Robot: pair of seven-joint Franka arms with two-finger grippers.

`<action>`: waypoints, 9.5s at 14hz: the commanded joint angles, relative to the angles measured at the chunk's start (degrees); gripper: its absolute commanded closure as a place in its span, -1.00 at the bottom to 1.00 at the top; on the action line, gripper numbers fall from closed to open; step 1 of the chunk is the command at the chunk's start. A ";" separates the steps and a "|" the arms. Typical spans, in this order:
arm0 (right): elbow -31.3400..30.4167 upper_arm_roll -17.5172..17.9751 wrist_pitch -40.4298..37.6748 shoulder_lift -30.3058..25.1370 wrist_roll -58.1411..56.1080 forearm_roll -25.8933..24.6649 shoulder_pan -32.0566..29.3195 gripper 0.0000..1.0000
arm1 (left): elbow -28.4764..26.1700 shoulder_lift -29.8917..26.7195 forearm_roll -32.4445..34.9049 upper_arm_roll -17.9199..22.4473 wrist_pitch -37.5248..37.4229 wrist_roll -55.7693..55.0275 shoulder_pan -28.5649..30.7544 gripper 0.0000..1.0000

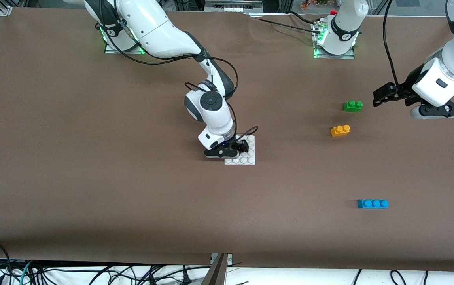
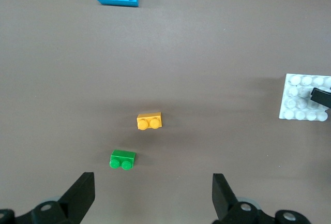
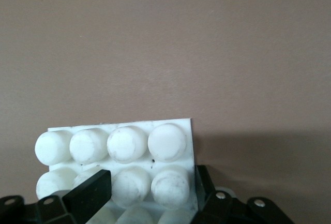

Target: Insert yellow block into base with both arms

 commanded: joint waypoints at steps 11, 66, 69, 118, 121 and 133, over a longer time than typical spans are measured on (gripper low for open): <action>9.89 0.27 0.23 7.02 5.61 2.00 4.29 -0.46 | 1.66 0.66 1.70 -0.12 -1.38 0.66 -0.37 -1.00; -9.71 0.01 -60.33 -49.05 -37.99 0.60 -36.58 -0.98 | -36.92 15.26 8.38 0.06 47.58 -6.99 0.33 -1.00; -10.06 -0.34 -59.98 -49.05 -38.69 0.42 -36.67 -0.98 | -37.71 15.17 8.38 0.06 47.58 -7.07 0.33 -1.00; -9.54 -1.40 -58.57 -48.53 -44.31 0.51 -37.28 -0.98 | 9.83 41.27 5.39 -8.56 24.99 -29.05 -23.49 0.23; -9.54 -1.40 -58.48 -48.53 -44.31 0.51 -37.28 -0.98 | 9.83 41.36 5.47 -8.47 26.57 -29.05 -23.57 0.23; -9.54 -1.40 -58.48 -48.53 -44.31 0.51 -37.28 -0.98 | 9.75 42.94 5.91 -8.20 26.66 -28.43 -24.63 0.21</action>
